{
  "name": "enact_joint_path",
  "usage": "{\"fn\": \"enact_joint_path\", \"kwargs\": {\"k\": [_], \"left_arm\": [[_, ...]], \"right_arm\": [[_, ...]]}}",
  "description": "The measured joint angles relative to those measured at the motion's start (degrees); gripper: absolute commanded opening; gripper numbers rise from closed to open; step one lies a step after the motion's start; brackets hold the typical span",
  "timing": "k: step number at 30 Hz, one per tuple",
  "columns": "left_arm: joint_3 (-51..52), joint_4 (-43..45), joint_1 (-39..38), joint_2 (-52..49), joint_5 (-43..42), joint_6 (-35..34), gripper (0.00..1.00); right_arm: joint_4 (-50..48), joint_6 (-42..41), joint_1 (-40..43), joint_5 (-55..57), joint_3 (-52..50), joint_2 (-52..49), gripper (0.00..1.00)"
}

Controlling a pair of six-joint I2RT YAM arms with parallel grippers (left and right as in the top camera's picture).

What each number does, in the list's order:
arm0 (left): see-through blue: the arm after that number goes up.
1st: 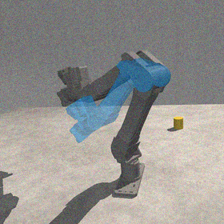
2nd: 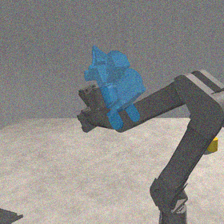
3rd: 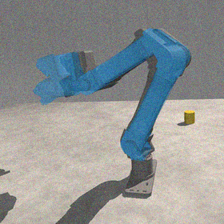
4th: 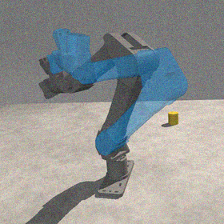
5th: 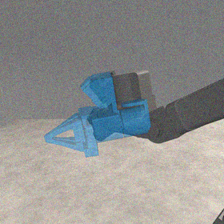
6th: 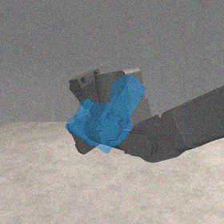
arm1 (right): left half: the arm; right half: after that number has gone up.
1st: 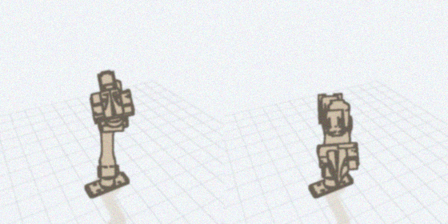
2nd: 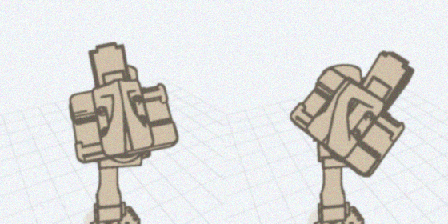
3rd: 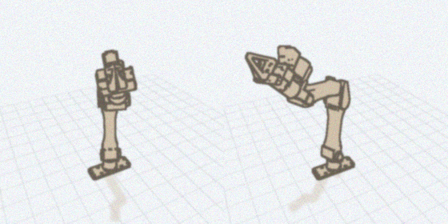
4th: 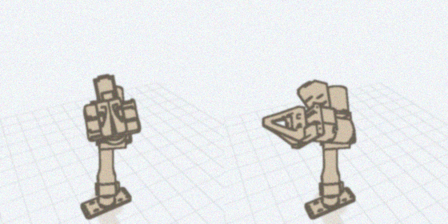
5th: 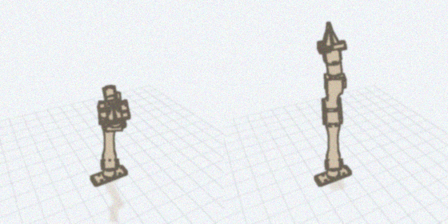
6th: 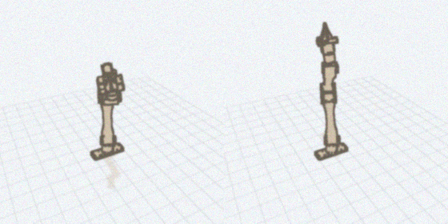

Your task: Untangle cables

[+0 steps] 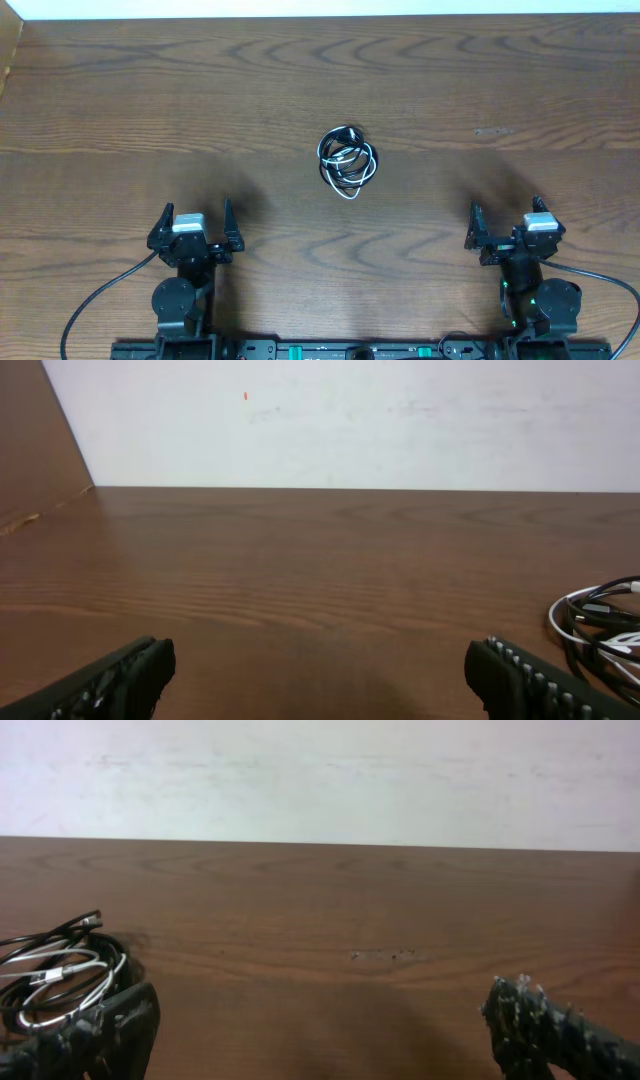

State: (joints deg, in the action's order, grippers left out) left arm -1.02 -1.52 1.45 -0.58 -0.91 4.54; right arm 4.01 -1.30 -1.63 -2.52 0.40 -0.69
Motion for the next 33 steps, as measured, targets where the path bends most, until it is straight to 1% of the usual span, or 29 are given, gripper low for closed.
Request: {"fn": "enact_joint_path", "kwargs": {"k": [33], "left_arm": [[0.0,0.0,-0.83,0.0,0.0,0.0,0.98]], "right_arm": [[0.0,0.0,0.0,0.0,0.0,0.0,0.99]]}}
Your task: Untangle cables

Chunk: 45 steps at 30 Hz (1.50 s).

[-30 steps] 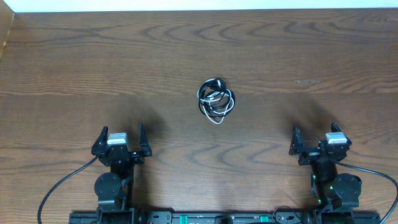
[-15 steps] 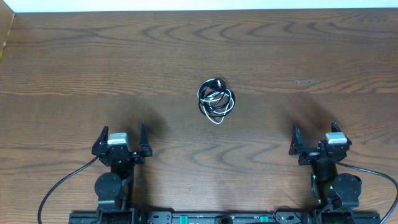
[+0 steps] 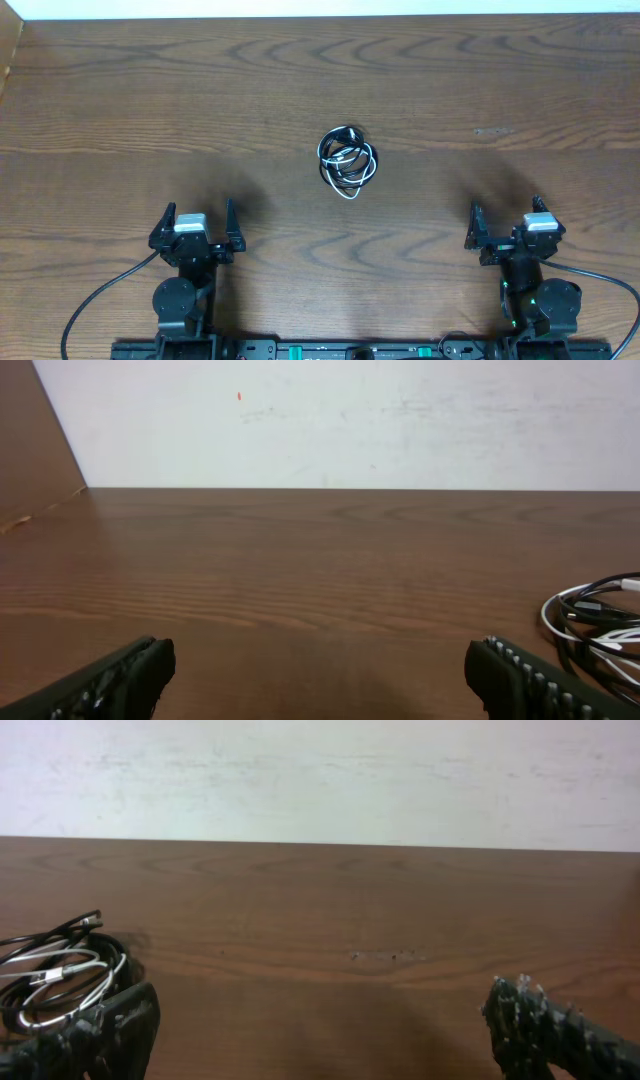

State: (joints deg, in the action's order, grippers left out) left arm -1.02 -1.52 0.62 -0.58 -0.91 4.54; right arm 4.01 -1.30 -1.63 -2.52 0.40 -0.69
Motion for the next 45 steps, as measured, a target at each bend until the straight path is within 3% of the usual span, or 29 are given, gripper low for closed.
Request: {"fn": "enact_joint_path", "kwargs": {"k": [6,19,28,30,35,37,41,45], "left_arm": [[0.0,0.0,0.0,0.0,0.0,0.0,0.98],[0.0,-0.02,0.0,0.0,0.0,0.0,0.98],[-0.07,0.96,0.0,-0.02,-1.18,-1.05,0.98],[0.26,5.09,0.0,-0.07,-5.33,-3.1,0.98],[0.48,22.75,0.0,-0.02,-18.49,-13.84,0.98],[-0.04,25.4,-0.02,0.04,-21.57,-19.19,0.98],[-4.46,22.62,-0.02,-0.42,-24.74,-26.53,0.98],[-16.94,12.79,-0.02,-5.95,-26.29,-29.46,0.98]], "right_arm": [[-0.7,-2.56,0.0,-1.05,0.0,0.0,0.99],[-6.05,-28.2,0.0,-17.64,0.0,0.02,0.99],[-23.41,-28.57,0.0,-20.17,1.66,0.07,0.99],[-19.28,-27.23,0.0,-20.26,5.4,-0.04,0.99],[5.92,-20.37,0.0,-20.46,22.45,-1.75,0.99],[14.8,-16.9,0.0,-20.17,29.24,-3.48,0.99],[30.93,-10.05,0.0,-18.49,44.78,-10.51,0.99],[46.56,-4.52,0.0,-17.77,59.1,-21.53,0.99]]}}
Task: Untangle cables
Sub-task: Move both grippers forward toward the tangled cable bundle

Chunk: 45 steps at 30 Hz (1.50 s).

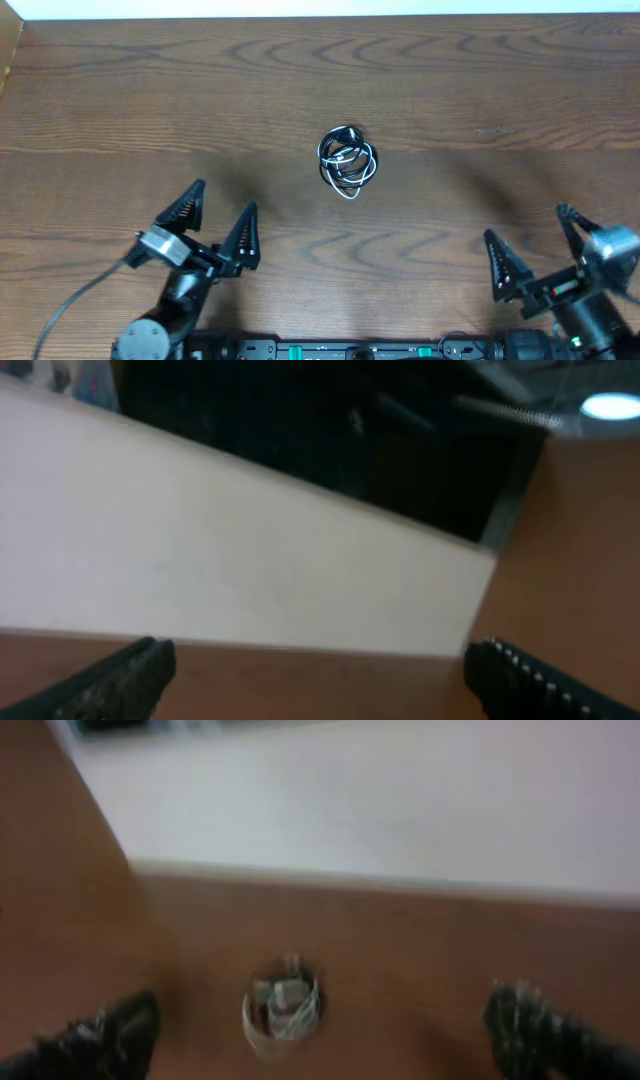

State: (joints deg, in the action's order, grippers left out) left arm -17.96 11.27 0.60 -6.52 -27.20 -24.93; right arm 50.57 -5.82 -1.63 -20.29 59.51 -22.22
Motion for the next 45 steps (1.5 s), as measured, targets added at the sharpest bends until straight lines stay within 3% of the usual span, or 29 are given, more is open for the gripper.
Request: {"fn": "enact_joint_path", "kwargs": {"k": [3,7,9,12,20,27,33,41,42,43,45], "left_arm": [[-12.37,-12.35,0.0,-8.74,-2.25,0.26,0.98],[-32.96,-35.41,0.0,-25.75,-6.36,2.78,0.98],[-43.15,-46.01,0.0,-35.12,-8.81,3.93,0.98],[-51.63,-53.96,0.04,-45.13,-14.32,4.7,0.98],[-53.44,-61.66,0.0,-58.31,-24.06,5.66,0.98],[-53.44,-69.2,0.0,-65.61,-18.53,5.7,0.98],[-53.44,-69.59,-0.26,-71.04,-15.67,5.77,0.98],[-53.44,-62.42,-5.55,-77.88,-13.0,5.95,0.98],[-53.44,-62.2,-6.23,-78.66,-11.93,5.92,0.98],[-53.44,-62.18,-7.04,-79.54,-10.25,5.92,0.98],[-53.44,-62.86,-8.28,-81.48,-6.05,5.62,0.98]], "right_arm": [[10.88,3.39,0.0,-1.31,9.18,-10.56,0.99],[20.55,5.77,0.0,-3.96,18.97,-25.4,0.99],[22.51,6.1,0.0,-6.93,22.23,-32.59,0.99],[22.99,4.61,0.0,-13.22,23.12,-40.13,0.99],[23.93,2.32,-2.12,-24.11,23.19,-54.66,0.99],[19.47,2.4,-9.18,-25.94,23.19,-63.91,0.99],[12.68,2.4,-11.76,-26.56,23.21,-70.38,0.99],[6.45,1.11,-11.8,-26.56,23.23,-78.29,0.99],[5.84,0.57,-11.8,-26.6,23.23,-79.36,0.97],[5.25,0.07,-11.8,-26.6,23.23,-80.48,0.82],[4.31,-1.36,-11.93,-26.58,23.23,-82.6,0.68]]}}
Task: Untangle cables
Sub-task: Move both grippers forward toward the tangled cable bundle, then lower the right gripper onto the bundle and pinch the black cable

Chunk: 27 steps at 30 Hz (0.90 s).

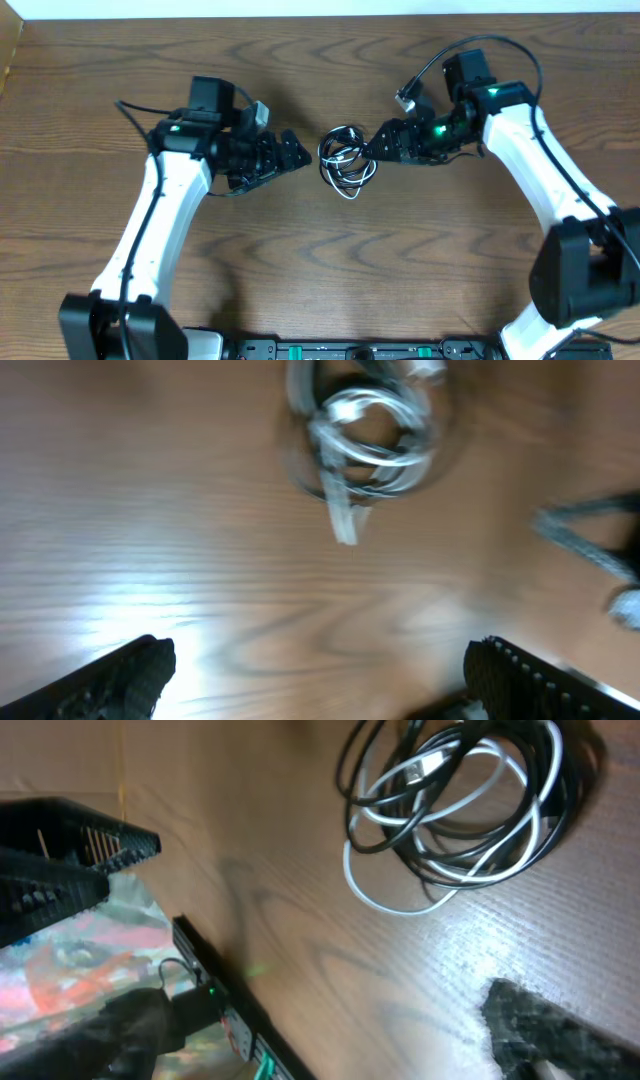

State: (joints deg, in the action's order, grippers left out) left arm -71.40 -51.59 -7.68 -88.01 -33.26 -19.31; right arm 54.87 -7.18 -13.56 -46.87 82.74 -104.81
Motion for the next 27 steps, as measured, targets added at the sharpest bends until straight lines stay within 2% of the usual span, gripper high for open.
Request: {"fn": "enact_joint_path", "kwargs": {"k": [6,9,13,22,23,25,27], "left_arm": [[0.0,-1.92,-0.24,-3.58,9.97,-3.41,0.98],[0.0,-1.95,-0.24,-4.31,11.52,-4.07,0.98],[0.0,-2.58,-0.24,-4.48,12.57,-4.57,0.98],[0.0,-4.98,-0.24,-4.48,12.87,-4.72,0.98],[0.0,-4.98,-0.24,-4.5,12.87,-4.72,0.98],[0.0,-4.98,-0.24,-4.5,12.87,-4.72,0.98],[0.0,-5.05,-0.24,-4.5,12.87,-4.72,0.98]], "right_arm": [[-6.62,-5.09,-2.12,0.04,0.0,-4.87,0.37],[-10.4,-8.24,-3.41,0.66,0.0,-6.21,0.39],[-12.28,-14.29,-5.03,6.45,0.0,-6.4,0.48],[-16.26,-23.74,-11.5,21.7,0.0,-6.4,0.5],[-16.2,-24.35,-12.37,23.43,0.0,-6.4,0.49],[-16.09,-25.29,-13.55,26.18,0.0,-6.4,0.39],[-15.58,-26.73,-14.67,28.85,0.02,-6.4,0.33]]}}
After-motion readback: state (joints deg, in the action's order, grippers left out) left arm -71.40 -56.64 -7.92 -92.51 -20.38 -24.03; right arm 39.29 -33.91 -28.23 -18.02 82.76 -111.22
